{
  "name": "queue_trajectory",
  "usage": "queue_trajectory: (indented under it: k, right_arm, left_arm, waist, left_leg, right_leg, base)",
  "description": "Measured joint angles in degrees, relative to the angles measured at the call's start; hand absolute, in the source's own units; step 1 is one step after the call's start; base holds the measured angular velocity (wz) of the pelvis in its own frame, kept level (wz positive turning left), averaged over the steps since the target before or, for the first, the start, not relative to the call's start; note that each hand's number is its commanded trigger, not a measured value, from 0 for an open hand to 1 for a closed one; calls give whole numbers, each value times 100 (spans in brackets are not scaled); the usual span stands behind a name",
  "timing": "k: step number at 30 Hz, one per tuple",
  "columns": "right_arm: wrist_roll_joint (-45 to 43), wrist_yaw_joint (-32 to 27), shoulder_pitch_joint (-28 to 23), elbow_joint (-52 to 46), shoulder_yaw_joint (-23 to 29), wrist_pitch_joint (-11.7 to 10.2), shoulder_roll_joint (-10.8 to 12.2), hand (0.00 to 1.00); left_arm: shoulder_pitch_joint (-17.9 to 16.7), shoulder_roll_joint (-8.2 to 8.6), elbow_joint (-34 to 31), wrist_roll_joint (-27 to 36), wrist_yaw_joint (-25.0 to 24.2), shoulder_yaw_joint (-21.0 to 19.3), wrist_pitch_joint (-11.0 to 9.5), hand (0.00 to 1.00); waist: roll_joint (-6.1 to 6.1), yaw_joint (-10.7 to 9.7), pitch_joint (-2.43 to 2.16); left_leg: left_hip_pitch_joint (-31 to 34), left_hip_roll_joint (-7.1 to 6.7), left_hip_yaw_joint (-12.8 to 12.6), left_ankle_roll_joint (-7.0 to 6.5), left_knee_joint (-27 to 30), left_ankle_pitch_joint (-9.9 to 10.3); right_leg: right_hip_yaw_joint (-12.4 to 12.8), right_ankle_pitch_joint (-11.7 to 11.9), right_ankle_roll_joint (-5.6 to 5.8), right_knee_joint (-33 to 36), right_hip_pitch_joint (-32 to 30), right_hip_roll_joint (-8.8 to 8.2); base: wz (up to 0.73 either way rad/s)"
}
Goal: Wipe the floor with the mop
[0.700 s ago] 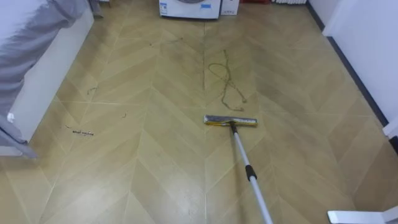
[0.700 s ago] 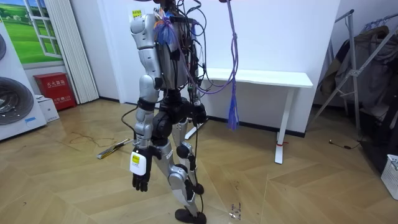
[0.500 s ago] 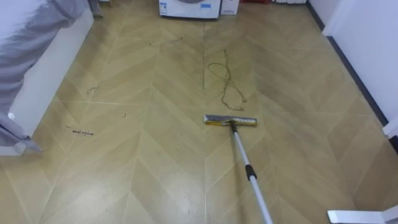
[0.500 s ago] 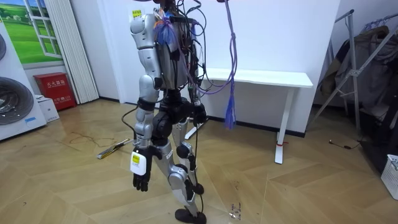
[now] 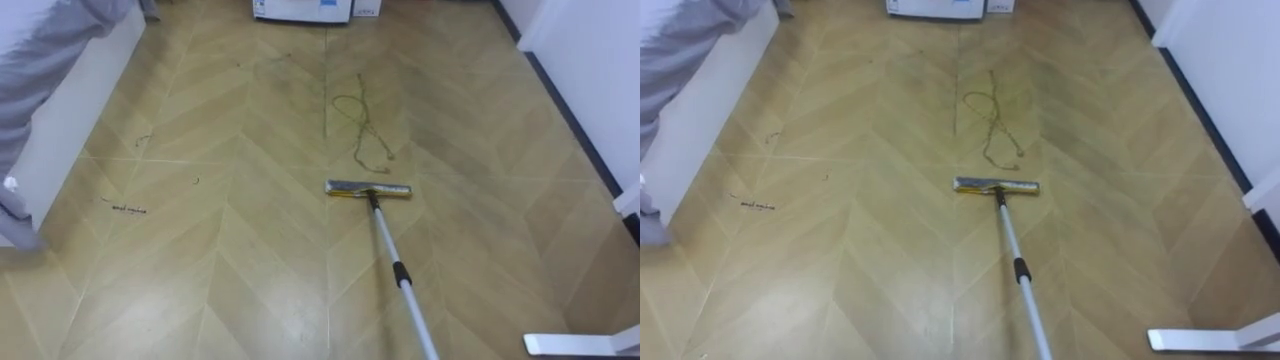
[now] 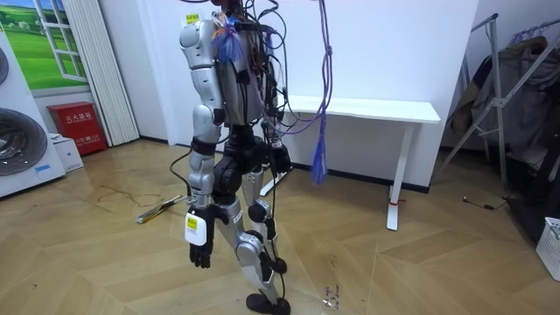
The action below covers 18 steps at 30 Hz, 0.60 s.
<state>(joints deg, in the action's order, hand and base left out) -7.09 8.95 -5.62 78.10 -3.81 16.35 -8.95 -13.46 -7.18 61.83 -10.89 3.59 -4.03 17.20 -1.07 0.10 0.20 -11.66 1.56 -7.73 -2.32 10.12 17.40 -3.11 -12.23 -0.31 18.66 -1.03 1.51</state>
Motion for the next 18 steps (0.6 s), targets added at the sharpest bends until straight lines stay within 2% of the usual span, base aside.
queue_trajectory:
  k: [4, 11, 13, 18]
  right_arm:
    - [30, -9, 23, -9, 2, 0, 0, 100]
    - [214, -115, 248, -2, -7, 3, 5, 100]
    - [266, -200, 338, 4, -46, 3, 7, 100]
    - [698, -290, 508, 125, -171, -8, -9, 100]
  left_arm:
    - [28, 1, 0, 0, 0, 5, -4, 0]
    - [258, -8, 65, 5, -7, 97, -5, 0]
    - [427, -3, 188, 2, -28, 99, -6, 0]
    - [695, 2, 346, 1, -31, 77, -7, 0]
  waist:
    - [-3, 0, 1]
    - [15, 7, -5]
    - [52, 4, -13]
    - [41, 26, 9]
  left_leg:
    - [45, -16, 5, 0, 41, 0]
    - [564, -69, 36, -1, 273, 0]
    - [898, -123, 40, -2, 401, 0]
    - [1583, -196, 52, -2, 826, -1]
  right_leg:
    - [-18, -8, -1, 15, -50, -30]
    - [-34, 3, -9, 219, -566, -114]
    - [-23, 24, -22, 309, -871, -143]
    - [-11, 12, -46, 621, -1525, -245]
  base:
    - [0]
    - [0]
    - [0]
    - [3]
